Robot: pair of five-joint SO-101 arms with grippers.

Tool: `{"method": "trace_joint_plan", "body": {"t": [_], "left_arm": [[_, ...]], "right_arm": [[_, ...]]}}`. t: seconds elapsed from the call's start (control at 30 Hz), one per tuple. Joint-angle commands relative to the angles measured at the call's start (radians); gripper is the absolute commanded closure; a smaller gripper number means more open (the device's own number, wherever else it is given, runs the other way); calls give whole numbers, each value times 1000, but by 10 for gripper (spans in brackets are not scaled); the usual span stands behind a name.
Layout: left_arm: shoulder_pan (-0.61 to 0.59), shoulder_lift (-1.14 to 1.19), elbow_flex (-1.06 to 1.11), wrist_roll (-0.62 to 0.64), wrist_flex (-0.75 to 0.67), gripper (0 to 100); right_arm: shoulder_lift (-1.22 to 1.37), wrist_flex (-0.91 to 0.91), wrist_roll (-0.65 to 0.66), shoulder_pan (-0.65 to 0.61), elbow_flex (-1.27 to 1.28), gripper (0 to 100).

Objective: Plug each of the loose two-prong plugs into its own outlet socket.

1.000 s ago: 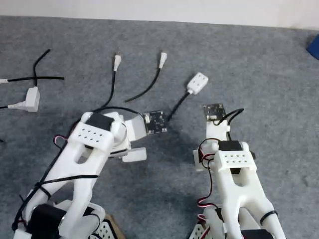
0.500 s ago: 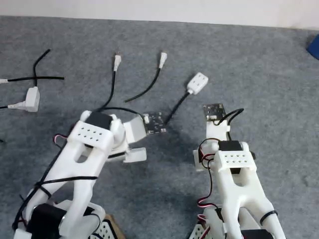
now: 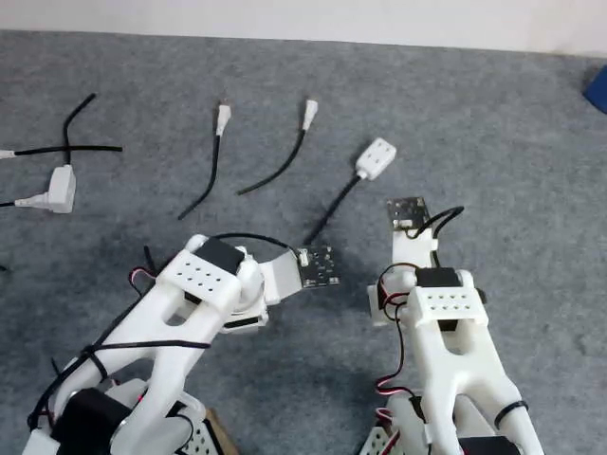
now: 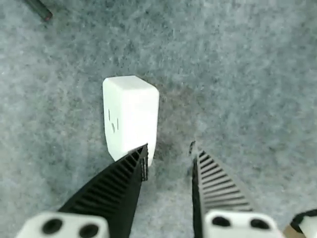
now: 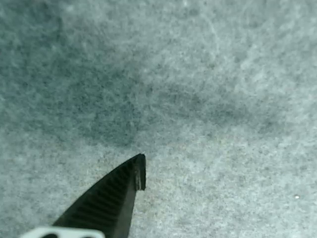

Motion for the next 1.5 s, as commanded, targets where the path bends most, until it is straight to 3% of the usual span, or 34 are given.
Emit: {"method": "trace_joint_plan", "body": {"t": [0.0, 0.5, 0.9, 1.2, 1.47], "left_arm": [[-41, -2, -7, 0, -40, 851], [-162, 24, -38, -97, -114, 849], [-232, 492, -432, -98, -158, 850], [-231, 509, -615, -130, 124, 849], [-237, 496, -656, -124, 176, 851]], "right_arm": [[-21, -12, 12, -7, -5, 430], [-21, -12, 12, -7, -5, 430], [-21, -12, 12, -7, -5, 430], [-21, -15, 14, -7, -5, 430], [-21, -13, 14, -7, -5, 430]]}}
